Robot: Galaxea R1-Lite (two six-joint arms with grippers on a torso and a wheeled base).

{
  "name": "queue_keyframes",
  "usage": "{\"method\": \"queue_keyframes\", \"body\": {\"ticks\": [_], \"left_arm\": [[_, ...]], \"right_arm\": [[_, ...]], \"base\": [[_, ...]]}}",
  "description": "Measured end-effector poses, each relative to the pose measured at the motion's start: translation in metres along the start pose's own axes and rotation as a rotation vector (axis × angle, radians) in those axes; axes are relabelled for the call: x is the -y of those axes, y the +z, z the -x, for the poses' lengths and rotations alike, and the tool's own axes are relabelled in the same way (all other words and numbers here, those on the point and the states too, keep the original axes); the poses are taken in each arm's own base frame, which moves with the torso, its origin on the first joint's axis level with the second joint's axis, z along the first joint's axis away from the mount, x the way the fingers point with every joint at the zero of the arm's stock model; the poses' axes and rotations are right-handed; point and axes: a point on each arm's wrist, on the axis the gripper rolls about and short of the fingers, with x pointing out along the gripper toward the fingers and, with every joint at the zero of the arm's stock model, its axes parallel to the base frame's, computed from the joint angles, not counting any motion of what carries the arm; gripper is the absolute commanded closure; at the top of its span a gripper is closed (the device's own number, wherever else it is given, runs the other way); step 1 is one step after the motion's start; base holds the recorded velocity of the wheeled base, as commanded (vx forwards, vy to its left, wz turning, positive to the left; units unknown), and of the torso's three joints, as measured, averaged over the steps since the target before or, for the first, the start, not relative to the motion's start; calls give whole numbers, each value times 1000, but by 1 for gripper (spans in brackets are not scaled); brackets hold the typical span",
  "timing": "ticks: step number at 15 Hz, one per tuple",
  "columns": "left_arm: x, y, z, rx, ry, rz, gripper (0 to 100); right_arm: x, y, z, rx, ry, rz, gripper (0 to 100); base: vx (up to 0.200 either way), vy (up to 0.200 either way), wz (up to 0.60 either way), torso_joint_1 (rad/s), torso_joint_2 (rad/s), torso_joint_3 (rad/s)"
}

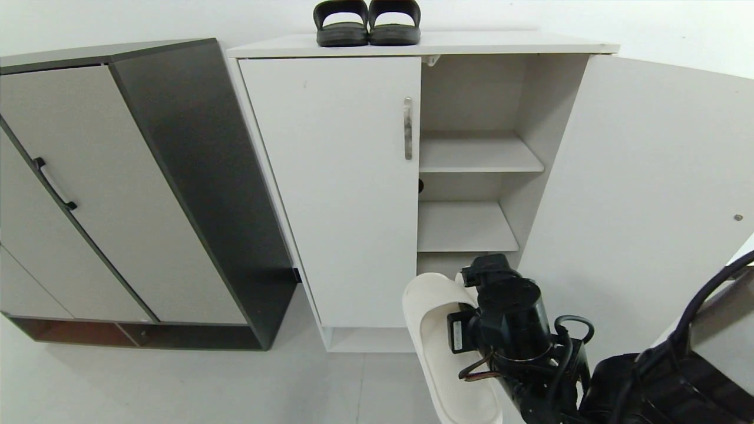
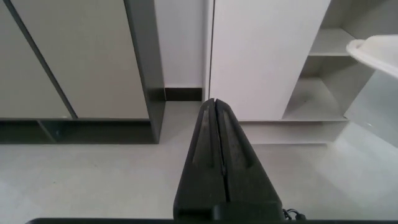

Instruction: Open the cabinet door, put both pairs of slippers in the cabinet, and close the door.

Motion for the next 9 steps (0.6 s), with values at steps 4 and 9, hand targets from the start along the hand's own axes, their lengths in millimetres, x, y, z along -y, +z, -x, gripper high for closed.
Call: {"method": "queue_keyframes", "body": {"ticks": [4, 9], "left_arm": [[0, 0, 0, 0, 0, 1, 100], [0, 0, 0, -1, -1, 0, 100]], "right_arm": [[-1, -10, -9, -21, -15, 6, 100], [-15, -12, -25, -13, -18, -11, 100]], "base": [[0, -150, 0, 2, 2, -1], [0, 0, 0, 0, 0, 0]]}}
